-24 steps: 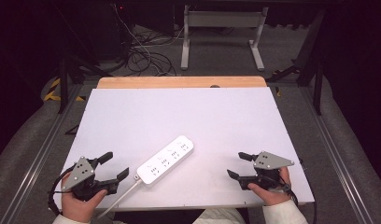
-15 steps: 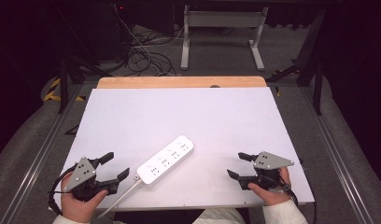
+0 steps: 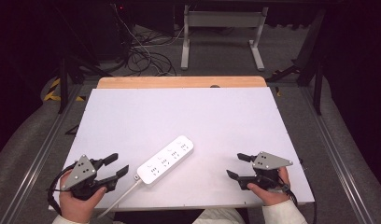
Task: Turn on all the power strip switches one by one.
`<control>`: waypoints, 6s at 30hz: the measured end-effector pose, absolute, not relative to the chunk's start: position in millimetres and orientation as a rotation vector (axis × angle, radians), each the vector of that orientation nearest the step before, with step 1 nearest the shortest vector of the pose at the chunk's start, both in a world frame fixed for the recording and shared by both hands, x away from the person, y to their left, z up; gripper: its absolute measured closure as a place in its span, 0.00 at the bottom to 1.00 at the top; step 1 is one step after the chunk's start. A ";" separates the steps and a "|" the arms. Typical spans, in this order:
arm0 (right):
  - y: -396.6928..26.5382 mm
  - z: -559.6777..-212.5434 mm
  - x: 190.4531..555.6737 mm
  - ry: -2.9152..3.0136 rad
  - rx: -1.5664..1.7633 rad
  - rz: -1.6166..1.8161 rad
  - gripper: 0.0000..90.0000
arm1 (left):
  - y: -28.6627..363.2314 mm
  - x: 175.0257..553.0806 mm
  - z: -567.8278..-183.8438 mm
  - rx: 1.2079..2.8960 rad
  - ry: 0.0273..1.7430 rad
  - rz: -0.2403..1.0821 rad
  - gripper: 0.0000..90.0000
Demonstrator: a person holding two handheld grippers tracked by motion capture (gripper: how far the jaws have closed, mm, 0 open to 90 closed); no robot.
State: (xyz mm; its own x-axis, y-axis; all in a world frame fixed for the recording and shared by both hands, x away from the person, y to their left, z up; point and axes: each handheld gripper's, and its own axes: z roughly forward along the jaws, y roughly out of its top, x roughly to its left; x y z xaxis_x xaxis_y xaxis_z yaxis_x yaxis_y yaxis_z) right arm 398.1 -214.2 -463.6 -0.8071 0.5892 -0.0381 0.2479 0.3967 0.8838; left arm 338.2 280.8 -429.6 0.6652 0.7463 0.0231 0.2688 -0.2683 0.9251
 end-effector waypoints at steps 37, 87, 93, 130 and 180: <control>-211.7 -466.9 399.1 2.363 0.702 1.348 0.38 | 244.3 377.7 -404.0 2.022 0.835 0.341 0.82; -209.9 -470.1 399.6 2.413 0.678 1.343 0.40 | 201.0 425.9 -440.2 2.410 0.919 0.178 1.00; -209.5 -470.3 399.6 2.414 0.676 1.345 0.40 | 200.2 426.0 -441.0 2.404 0.918 0.181 1.00; -211.9 -467.8 398.1 2.404 0.669 1.356 0.40 | 204.8 423.1 -448.0 2.346 0.939 0.183 1.00; -210.3 -470.5 399.5 2.416 0.680 1.351 0.39 | 190.4 426.6 -436.1 2.214 0.865 0.316 1.00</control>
